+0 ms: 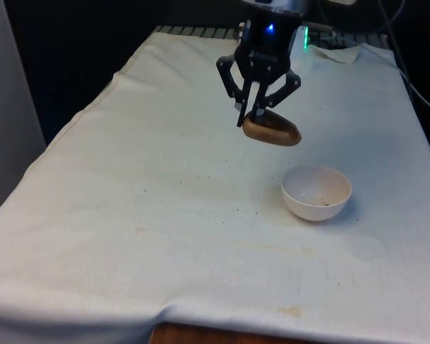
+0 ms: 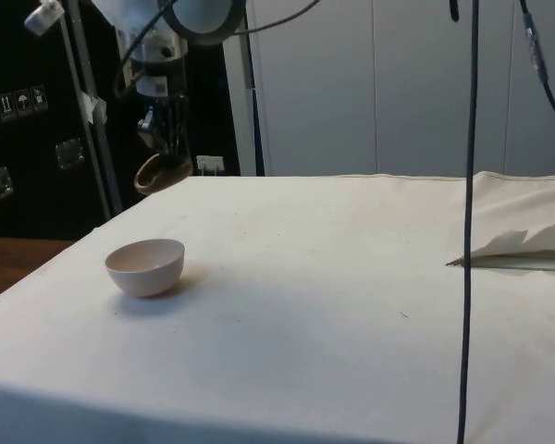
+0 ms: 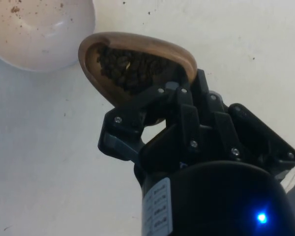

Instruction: Pour the coffee beans from the cup into the bowl.

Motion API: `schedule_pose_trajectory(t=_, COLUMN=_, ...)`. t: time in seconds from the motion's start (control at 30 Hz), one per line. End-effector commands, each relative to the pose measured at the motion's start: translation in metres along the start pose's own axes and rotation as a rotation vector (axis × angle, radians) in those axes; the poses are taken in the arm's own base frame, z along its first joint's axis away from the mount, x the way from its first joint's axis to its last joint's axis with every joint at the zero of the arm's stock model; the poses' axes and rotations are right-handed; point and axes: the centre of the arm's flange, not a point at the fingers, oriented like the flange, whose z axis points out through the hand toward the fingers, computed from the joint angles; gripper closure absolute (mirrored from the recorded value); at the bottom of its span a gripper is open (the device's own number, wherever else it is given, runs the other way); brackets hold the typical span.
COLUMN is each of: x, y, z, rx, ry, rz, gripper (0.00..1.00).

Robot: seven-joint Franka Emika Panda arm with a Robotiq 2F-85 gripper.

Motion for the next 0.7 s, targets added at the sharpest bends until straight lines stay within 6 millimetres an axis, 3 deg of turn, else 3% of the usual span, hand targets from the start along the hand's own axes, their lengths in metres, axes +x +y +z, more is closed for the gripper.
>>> schedule_pose_trajectory(t=0.0, x=0.0022, y=0.0004, z=0.0004, rx=-0.013, ry=0.004, rz=-0.009, gripper=1.0)
schedule_pose_trajectory(t=0.67, x=0.0091, y=0.001, z=0.0011, rx=-0.093, ry=0.032, rz=-0.101, gripper=1.0)
